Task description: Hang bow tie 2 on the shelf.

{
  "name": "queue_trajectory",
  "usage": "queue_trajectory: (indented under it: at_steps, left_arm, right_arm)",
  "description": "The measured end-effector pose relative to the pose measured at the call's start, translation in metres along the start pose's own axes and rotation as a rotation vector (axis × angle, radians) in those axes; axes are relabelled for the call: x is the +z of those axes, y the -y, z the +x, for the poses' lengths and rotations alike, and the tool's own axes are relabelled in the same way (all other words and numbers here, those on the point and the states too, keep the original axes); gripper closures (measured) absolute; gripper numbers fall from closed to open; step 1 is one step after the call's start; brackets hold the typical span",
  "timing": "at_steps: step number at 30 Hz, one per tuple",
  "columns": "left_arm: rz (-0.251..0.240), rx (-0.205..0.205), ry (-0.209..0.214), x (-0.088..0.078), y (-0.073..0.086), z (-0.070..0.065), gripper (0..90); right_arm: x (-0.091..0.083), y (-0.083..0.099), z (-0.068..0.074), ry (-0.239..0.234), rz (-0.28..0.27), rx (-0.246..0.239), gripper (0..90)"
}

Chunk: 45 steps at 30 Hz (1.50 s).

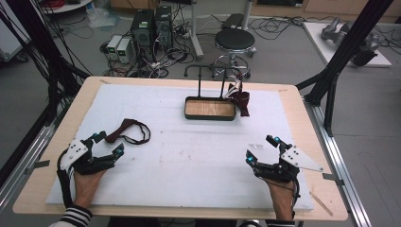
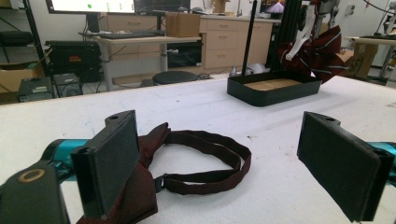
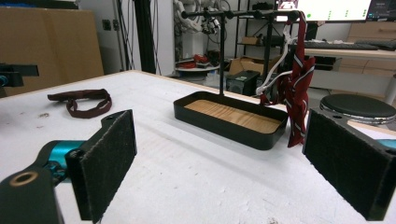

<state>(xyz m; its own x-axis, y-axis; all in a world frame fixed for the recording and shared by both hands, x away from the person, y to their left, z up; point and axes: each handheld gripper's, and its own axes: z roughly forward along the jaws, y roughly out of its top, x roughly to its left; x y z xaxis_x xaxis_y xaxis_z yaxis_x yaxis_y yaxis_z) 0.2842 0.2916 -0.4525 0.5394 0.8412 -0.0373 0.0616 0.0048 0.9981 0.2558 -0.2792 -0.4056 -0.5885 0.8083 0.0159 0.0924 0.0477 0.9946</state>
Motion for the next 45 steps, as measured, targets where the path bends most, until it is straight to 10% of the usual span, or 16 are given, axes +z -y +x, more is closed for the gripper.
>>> queue_trajectory:
  at_steps: [14, 30, 45]
  left_arm:
    - [0.027, 0.037, -0.015, -0.009, -0.023, 0.003, 13.0]
    - [0.348, 0.026, 0.036, 0.01, -0.064, 0.035, 12.9]
    - [0.633, 0.091, 0.081, 0.039, -0.07, 0.054, 13.0]
  right_arm:
    - [-0.002, 0.011, 0.0, 0.011, 0.018, 0.004, 9.0]
    - [-0.008, 0.027, -0.003, 0.02, 0.018, 0.019, 9.0]
    - [-0.005, 0.038, -0.001, 0.017, 0.034, 0.017, 9.0]
